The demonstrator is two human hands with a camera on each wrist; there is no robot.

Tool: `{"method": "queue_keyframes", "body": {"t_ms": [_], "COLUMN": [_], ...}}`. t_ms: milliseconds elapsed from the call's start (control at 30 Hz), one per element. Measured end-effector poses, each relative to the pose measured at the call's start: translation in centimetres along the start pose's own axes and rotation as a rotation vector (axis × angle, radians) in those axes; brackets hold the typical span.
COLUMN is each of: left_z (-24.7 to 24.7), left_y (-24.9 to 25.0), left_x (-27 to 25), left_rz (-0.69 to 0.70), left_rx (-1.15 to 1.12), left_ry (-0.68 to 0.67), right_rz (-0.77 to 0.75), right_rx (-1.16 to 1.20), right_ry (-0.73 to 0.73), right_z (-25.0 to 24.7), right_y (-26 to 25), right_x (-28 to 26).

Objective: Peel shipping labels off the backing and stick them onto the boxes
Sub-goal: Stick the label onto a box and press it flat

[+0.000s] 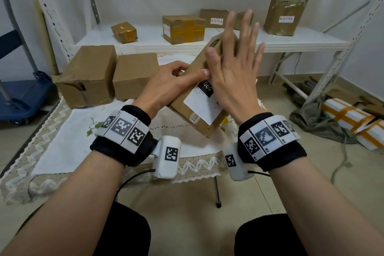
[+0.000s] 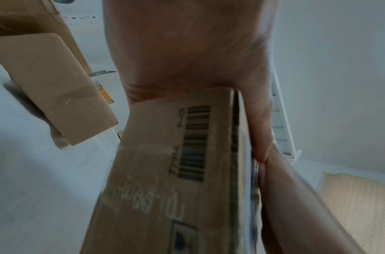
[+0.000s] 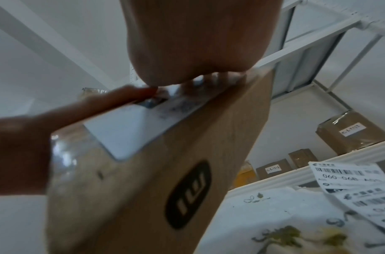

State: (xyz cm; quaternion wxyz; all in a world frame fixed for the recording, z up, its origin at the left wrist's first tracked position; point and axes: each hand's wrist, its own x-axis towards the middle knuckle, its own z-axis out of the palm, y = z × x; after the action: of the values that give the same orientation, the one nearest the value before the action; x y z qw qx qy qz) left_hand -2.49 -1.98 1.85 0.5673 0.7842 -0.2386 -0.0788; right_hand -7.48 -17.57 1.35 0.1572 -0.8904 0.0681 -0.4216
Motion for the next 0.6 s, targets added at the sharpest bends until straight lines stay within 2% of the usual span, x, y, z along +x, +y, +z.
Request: {"method": "queue_keyframes", "body": {"t_ms": [133,267,433,600], "left_z": [-0.1,-0.5,-1.2,-1.5], "left_y": [0.2,0.1,0.0,0.3], "left_x": [-0.2,-0.2,0.1,0.1], "left_rz": [-0.001,-0.022,-0.099,-0.156], "left_rx": [0.022,0.015,-0.15,-0.323], "left_ry": [-0.024,-0.036,0.023,0.096], "right_rz": [0.021,0.126,0.26,0.381], "right_rx": [0.007,0.022,0.217,0.487], "right_ry": [0.017,0.026,-0.09,-0.302], "right_z": [0.2,0.0,0.1,0.0], "right_y": [0.4,1.5,1.7,1.0], "right_x": [0.1,0.5,0.2,-0.5]}}
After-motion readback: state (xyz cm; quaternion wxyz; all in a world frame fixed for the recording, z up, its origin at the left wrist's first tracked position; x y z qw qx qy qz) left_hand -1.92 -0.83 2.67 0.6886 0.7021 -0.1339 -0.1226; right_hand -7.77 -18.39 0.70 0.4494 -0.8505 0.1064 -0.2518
